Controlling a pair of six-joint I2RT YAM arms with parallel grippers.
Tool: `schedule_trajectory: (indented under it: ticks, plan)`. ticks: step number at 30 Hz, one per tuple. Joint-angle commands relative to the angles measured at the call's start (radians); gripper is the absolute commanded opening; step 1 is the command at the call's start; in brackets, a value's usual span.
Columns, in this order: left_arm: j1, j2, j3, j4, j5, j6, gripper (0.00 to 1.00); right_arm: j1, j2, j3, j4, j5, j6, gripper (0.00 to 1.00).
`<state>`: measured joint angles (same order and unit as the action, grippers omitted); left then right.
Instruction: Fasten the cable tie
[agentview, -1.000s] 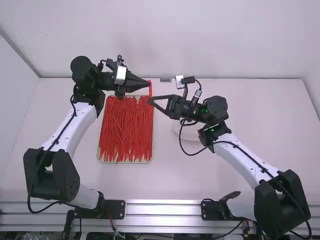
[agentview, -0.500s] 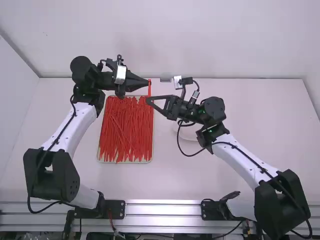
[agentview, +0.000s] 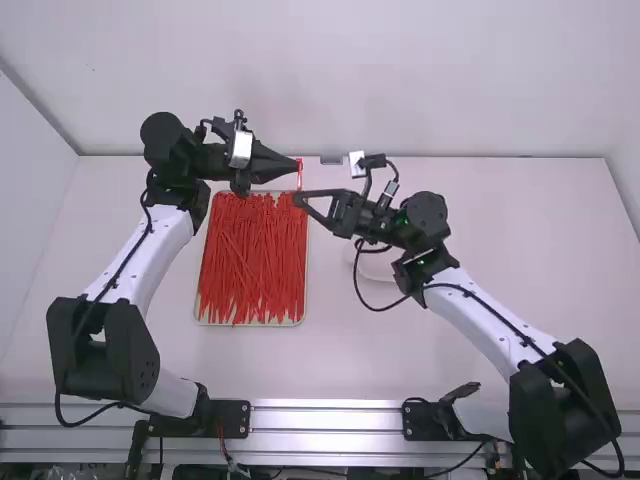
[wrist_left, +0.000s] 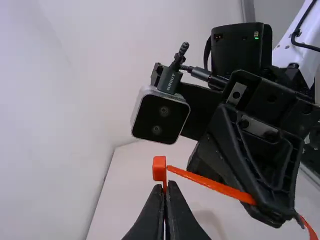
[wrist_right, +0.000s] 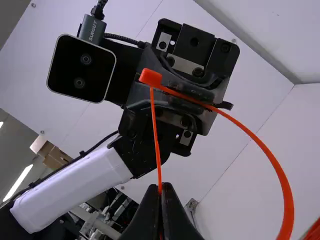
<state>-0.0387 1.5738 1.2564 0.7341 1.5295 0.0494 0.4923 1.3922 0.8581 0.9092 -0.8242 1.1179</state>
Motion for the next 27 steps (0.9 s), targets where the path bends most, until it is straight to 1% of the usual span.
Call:
schedule_trajectory:
  ticks: [1, 7, 15, 22, 27]
  plan:
    - [-0.002, 0.001, -0.001, 0.008, 0.008, 0.0, 0.01, -0.008, 0.001, 0.027, 0.003, 0.017, -0.008, 0.0]
    - [-0.002, 0.001, -0.001, 0.008, 0.036, 0.011, 0.01, 0.001, 0.001, 0.027, 0.003, 0.026, -0.008, 0.0]
    - [-0.002, 0.001, -0.001, 0.0, 0.03, 0.011, 0.01, 0.001, 0.001, 0.027, 0.01, 0.036, -0.007, 0.0]
    - [-0.002, 0.001, -0.001, 0.0, 0.026, 0.011, 0.02, 0.0, 0.001, 0.027, 0.048, 0.033, 0.011, 0.0]
    - [-0.022, 0.001, -0.001, 0.001, 0.022, 0.011, 0.01, 0.0, 0.001, 0.027, 0.052, 0.037, 0.011, 0.0]
